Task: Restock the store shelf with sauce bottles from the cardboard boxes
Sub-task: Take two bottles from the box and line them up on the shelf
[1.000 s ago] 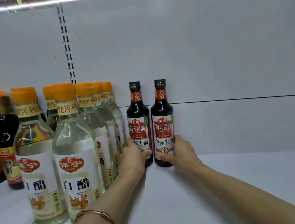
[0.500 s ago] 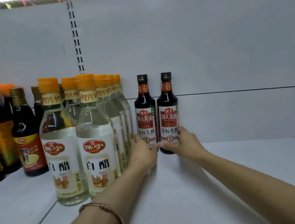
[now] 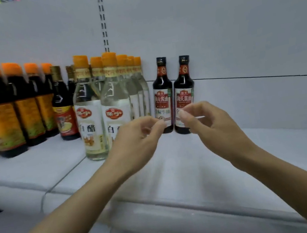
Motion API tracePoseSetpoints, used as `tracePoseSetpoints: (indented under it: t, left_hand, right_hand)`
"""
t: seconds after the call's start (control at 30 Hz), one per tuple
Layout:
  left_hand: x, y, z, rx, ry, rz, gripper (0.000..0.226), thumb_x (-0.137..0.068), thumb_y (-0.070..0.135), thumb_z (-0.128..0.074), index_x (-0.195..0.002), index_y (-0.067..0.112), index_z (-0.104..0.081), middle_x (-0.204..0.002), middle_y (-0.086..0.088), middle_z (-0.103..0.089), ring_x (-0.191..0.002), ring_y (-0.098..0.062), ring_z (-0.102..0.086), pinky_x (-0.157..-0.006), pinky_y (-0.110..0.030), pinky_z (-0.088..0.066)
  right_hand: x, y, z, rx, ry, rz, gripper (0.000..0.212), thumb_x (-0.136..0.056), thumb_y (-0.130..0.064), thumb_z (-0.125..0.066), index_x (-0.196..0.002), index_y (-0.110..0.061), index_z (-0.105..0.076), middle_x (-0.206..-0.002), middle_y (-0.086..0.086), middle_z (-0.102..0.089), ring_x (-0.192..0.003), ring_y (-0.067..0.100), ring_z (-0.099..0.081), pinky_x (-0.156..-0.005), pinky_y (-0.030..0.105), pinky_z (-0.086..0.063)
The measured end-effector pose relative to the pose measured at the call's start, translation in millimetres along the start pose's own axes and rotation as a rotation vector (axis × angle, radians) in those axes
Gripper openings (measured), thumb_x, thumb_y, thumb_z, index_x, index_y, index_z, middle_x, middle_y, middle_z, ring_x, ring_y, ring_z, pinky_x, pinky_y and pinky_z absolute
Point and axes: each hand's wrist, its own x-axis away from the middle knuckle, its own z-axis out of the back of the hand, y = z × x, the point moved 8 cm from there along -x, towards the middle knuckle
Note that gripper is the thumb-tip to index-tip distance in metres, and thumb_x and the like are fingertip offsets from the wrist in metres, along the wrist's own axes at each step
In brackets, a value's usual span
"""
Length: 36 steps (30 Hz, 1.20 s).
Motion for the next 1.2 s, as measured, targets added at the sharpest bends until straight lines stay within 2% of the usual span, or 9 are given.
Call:
tracePoseSetpoints:
  t: [0.1, 0.2, 0.33, 0.47, 0.53, 0.6, 0.8, 1.0, 1.2]
  left_hand:
    - [40.3, 5.2, 18.3, -0.053, 0.034, 0.082, 0.020, -0.092, 0.039, -0.055, -0.091, 0.029, -0.072, -0.088, 0.018, -0.070, -0.085, 0.001, -0.065, -0.075, -0.020, -0.053]
    - [85.7, 3.3, 32.6, -0.090, 0.086, 0.164, 0.016, -0.091, 0.036, -0.058, -0.088, 0.029, -0.072, -0.082, 0.016, -0.070, -0.070, 0.003, -0.062, -0.057, -0.008, -0.044]
    - [154.4, -1.6, 66.7, -0.161, 0.133, 0.320, 0.019, -0.092, 0.038, -0.056, -0.094, 0.026, -0.070, -0.079, 0.007, -0.068, -0.044, -0.002, -0.047, -0.044, -0.013, -0.035]
    - [226.2, -12.2, 123.1, -0.244, 0.192, 0.442, 0.022, -0.092, 0.048, -0.051, -0.099, 0.035, -0.068, -0.095, 0.009, -0.071, -0.088, -0.010, -0.066, -0.082, -0.030, -0.050]
    - [260.4, -18.7, 154.5, -0.266, 0.237, 0.482, 0.030, -0.090, 0.057, -0.048, -0.102, 0.038, -0.068, -0.097, 0.007, -0.072, -0.093, -0.015, -0.067, -0.090, -0.045, -0.051]
    - [291.8, -25.3, 185.9, -0.301, 0.307, 0.522, 0.036, -0.086, 0.060, -0.046, -0.102, 0.038, -0.069, -0.097, 0.011, -0.072, -0.094, -0.009, -0.067, -0.092, -0.044, -0.051]
    - [375.4, -50.0, 283.3, -0.407, 0.490, 0.611, 0.024, -0.091, 0.044, -0.053, -0.102, 0.033, -0.071, -0.098, 0.023, -0.070, -0.094, 0.012, -0.061, -0.084, -0.014, -0.046]
    - [459.8, -100.5, 395.3, -0.558, 0.414, 0.753, 0.016, -0.089, 0.048, -0.054, -0.097, 0.041, -0.066, -0.098, 0.026, -0.066, -0.095, 0.010, -0.059, -0.086, -0.022, -0.048]
    - [517.9, -154.7, 481.6, -0.606, 0.407, 0.827, 0.013, -0.092, 0.040, -0.056, -0.100, 0.038, -0.066, -0.099, 0.023, -0.065, -0.095, 0.011, -0.057, -0.077, -0.007, -0.041]
  right_hand:
    - [24.7, -10.8, -12.7, -0.033, -0.155, 0.050, 0.017, -0.087, -0.045, -0.060, -0.094, -0.030, -0.064, -0.093, -0.017, -0.067, -0.086, -0.007, -0.061, -0.069, 0.006, -0.046]
    - [45.0, -23.1, -34.1, -0.098, -0.280, 0.095, 0.014, -0.087, -0.040, -0.061, -0.090, -0.026, -0.066, -0.088, -0.014, -0.068, -0.080, -0.005, -0.062, -0.071, 0.008, -0.047]
    - [72.2, -55.2, -91.2, -0.167, -0.514, 0.153, 0.020, -0.087, -0.045, -0.058, -0.092, -0.028, -0.065, -0.090, -0.015, -0.067, -0.082, -0.005, -0.062, -0.074, 0.010, -0.048]
    - [112.9, -108.4, -158.3, -0.179, -0.772, 0.276, 0.043, -0.075, -0.064, -0.048, -0.100, -0.032, -0.062, -0.099, -0.018, -0.066, -0.092, -0.007, -0.061, -0.077, 0.014, -0.052]
    - [131.7, -131.7, -189.3, -0.218, -0.858, 0.293, 0.046, -0.074, -0.066, -0.046, -0.103, -0.033, -0.060, -0.102, -0.017, -0.065, -0.095, -0.004, -0.061, -0.080, 0.016, -0.050]
    - [151.1, -149.7, -225.1, -0.219, -0.948, 0.291, 0.038, -0.083, -0.062, -0.047, -0.106, -0.033, -0.058, -0.104, -0.019, -0.062, -0.097, -0.004, -0.059, -0.082, 0.017, -0.047]
    - [199.5, -214.7, -338.1, -0.237, -1.096, 0.356, 0.019, -0.089, -0.055, -0.050, -0.098, -0.039, -0.057, -0.103, -0.021, -0.061, -0.099, -0.004, -0.059, -0.086, 0.020, -0.049]
    - [241.9, -268.9, -452.8, -0.292, -1.120, 0.364, 0.020, -0.092, -0.052, -0.048, -0.102, -0.037, -0.058, -0.103, -0.021, -0.061, -0.096, -0.008, -0.057, -0.080, 0.013, -0.046]
    - [273.8, -303.0, -576.9, -0.310, -1.186, 0.273, 0.021, -0.091, -0.052, -0.050, -0.101, -0.037, -0.060, -0.101, -0.020, -0.063, -0.095, -0.005, -0.059, -0.086, 0.020, -0.048]
